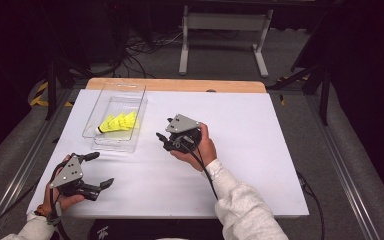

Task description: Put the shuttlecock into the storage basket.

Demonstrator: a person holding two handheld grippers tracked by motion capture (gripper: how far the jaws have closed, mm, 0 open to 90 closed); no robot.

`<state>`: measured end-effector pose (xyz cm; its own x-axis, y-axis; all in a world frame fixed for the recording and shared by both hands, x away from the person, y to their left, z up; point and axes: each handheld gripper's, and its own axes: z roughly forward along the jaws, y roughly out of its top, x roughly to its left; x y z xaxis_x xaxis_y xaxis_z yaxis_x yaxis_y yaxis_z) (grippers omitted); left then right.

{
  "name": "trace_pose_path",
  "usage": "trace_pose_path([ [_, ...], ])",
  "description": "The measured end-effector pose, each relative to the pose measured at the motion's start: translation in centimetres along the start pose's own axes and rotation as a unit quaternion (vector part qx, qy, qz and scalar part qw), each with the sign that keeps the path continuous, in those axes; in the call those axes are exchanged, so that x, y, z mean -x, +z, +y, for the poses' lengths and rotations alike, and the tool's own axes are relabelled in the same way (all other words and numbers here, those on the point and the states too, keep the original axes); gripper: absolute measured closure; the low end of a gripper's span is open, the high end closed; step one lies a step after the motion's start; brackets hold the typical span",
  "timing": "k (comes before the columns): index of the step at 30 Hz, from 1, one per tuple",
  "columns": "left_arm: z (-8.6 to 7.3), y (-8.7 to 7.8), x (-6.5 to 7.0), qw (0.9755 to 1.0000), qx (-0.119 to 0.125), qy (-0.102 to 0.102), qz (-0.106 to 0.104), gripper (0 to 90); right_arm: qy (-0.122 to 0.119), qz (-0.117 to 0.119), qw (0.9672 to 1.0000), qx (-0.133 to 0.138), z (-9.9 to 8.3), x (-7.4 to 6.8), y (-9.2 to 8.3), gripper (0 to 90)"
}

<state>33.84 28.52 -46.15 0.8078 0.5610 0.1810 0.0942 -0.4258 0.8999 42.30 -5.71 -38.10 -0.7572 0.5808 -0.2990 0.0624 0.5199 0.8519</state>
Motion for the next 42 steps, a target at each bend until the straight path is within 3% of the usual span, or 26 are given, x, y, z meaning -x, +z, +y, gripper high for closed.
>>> trace_pose_path([
  [26,0.0,0.2,0.1,1.0000,-0.002,-0.002,0.000,4.3,0.003,-0.025,0.9997,-0.001,-1.4,1.1,-2.0,39.1],
  [42,0.0,0.2,0.1,1.0000,-0.004,-0.001,-0.002,4.3,0.000,-0.034,0.9994,-0.002,-2.4,1.3,-2.6,27.8],
])
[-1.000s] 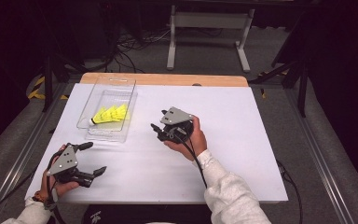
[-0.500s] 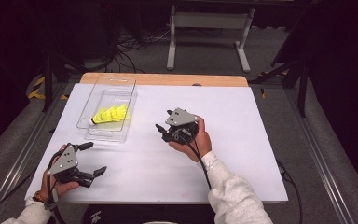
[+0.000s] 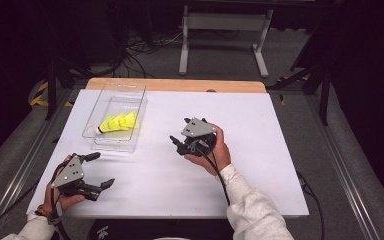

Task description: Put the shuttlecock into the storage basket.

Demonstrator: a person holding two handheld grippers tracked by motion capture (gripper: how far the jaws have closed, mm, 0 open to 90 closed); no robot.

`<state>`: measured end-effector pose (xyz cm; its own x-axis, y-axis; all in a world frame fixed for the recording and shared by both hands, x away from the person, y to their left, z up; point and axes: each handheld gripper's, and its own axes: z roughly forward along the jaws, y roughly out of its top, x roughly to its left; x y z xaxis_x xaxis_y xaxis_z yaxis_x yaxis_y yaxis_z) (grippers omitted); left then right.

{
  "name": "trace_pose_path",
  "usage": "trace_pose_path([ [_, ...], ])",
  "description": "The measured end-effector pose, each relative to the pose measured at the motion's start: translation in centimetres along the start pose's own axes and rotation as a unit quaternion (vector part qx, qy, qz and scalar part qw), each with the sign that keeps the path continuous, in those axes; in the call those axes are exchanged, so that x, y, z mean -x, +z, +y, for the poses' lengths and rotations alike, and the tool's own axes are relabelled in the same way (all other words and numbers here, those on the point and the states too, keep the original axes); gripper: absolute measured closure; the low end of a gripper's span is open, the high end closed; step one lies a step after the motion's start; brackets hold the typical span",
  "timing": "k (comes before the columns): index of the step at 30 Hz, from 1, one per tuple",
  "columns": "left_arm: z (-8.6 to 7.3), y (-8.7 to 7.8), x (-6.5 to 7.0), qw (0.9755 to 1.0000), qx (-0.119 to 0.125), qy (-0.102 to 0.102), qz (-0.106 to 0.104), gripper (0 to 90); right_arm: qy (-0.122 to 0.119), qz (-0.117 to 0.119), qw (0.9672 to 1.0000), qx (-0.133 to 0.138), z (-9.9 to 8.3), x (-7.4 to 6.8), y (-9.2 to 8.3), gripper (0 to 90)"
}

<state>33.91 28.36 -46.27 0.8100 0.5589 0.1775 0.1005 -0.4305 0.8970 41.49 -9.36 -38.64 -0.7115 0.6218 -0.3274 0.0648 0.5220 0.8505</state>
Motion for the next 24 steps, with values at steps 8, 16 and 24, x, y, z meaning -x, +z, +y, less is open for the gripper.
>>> trace_pose_path([
  [8,0.0,0.0,0.0,1.0000,0.000,0.000,-0.001,4.3,0.001,0.002,1.0000,0.000,-0.7,0.0,-0.1,22.5],
  [16,0.0,0.0,0.0,1.0000,-0.002,0.000,-0.002,4.3,0.005,0.001,1.0000,0.002,-1.2,0.2,-0.3,19.0],
  [24,0.0,0.0,0.0,1.0000,-0.001,0.000,-0.001,4.3,0.018,-0.015,0.9997,0.001,-1.8,0.4,-0.6,12.0],
])
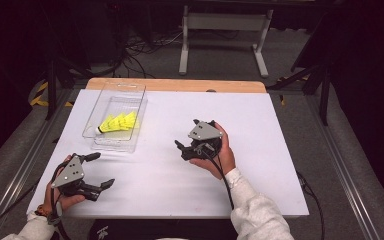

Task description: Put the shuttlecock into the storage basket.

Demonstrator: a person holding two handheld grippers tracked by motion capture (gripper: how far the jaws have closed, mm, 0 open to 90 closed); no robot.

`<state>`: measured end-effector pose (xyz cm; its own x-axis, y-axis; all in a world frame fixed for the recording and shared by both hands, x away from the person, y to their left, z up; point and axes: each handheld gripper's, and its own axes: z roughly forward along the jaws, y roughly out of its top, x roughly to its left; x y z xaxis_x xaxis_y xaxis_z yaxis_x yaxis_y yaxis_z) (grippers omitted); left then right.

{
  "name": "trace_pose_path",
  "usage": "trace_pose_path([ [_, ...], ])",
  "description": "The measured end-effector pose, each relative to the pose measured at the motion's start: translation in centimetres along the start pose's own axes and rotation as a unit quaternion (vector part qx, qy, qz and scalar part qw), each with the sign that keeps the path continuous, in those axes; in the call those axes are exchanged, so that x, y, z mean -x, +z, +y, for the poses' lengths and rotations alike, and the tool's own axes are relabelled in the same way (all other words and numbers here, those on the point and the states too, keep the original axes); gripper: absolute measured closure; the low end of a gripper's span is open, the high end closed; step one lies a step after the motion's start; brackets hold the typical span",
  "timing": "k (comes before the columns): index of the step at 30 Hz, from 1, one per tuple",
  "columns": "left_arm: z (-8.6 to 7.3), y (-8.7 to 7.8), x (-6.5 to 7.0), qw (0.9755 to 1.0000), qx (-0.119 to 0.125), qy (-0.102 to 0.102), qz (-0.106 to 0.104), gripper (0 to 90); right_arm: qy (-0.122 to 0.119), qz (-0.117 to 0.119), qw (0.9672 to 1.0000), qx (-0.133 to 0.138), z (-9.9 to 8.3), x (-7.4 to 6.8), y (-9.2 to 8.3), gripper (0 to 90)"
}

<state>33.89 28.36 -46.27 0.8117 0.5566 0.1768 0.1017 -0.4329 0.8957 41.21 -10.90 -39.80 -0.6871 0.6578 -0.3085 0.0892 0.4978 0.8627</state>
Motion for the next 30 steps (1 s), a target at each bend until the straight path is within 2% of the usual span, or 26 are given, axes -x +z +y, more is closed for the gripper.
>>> trace_pose_path([
  [5,0.0,-0.1,0.0,1.0000,0.000,0.000,0.001,4.3,0.001,-0.006,1.0000,0.003,-0.3,0.2,-0.2,10.7],
  [30,0.0,0.0,0.0,1.0000,-0.001,0.000,0.001,4.3,-0.033,-0.036,0.9987,-0.012,-1.6,0.5,-2.6,9.6],
])
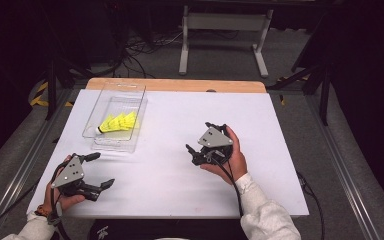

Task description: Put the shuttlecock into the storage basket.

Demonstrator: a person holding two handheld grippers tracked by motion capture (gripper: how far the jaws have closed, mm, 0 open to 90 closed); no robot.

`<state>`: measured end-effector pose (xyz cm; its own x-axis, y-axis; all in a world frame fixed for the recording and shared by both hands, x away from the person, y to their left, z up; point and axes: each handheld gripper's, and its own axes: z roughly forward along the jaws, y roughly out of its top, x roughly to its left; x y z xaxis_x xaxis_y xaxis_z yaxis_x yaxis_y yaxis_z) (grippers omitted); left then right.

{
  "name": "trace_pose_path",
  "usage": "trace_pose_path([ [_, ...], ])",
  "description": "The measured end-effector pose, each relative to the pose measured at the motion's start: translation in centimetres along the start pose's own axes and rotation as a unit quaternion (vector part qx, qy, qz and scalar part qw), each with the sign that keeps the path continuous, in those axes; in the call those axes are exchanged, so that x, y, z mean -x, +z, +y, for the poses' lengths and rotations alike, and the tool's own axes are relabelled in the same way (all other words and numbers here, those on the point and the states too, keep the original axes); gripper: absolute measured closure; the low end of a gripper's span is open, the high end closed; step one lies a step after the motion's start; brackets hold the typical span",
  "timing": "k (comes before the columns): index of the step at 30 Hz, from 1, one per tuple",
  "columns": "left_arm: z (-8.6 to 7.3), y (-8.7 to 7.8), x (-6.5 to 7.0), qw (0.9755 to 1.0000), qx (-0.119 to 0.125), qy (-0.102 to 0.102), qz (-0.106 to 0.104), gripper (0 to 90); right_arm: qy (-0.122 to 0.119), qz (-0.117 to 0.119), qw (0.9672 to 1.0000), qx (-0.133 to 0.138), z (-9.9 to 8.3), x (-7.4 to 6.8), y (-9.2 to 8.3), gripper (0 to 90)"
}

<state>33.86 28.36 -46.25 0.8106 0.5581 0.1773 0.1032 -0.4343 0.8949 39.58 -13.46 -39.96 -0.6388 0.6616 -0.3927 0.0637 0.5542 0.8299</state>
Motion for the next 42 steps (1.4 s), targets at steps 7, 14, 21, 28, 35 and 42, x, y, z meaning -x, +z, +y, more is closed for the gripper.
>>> trace_pose_path([
  [7,0.0,0.0,0.0,1.0000,-0.001,-0.001,0.000,4.3,-0.005,-0.006,1.0000,-0.003,-0.4,0.1,-0.6,9.7],
  [14,0.0,0.1,0.0,1.0000,-0.001,0.000,0.000,4.3,-0.015,-0.012,0.9998,-0.006,-0.8,0.0,-1.2,9.7],
  [21,0.0,0.1,0.0,1.0000,-0.001,-0.001,0.001,4.3,-0.019,-0.018,0.9996,-0.009,-1.4,0.1,-1.9,9.7],
  [28,0.0,0.1,0.0,1.0000,-0.001,-0.001,0.001,4.3,-0.024,-0.021,0.9994,-0.015,-2.2,0.1,-2.4,9.7],
  [35,0.0,0.1,0.1,1.0000,-0.001,-0.001,0.002,4.3,-0.028,-0.023,0.9991,-0.020,-2.8,0.0,-2.9,9.7],
  [42,0.0,0.1,0.0,1.0000,-0.001,-0.001,0.002,4.3,-0.029,-0.026,0.9990,-0.021,-3.6,0.1,-3.5,9.3],
])
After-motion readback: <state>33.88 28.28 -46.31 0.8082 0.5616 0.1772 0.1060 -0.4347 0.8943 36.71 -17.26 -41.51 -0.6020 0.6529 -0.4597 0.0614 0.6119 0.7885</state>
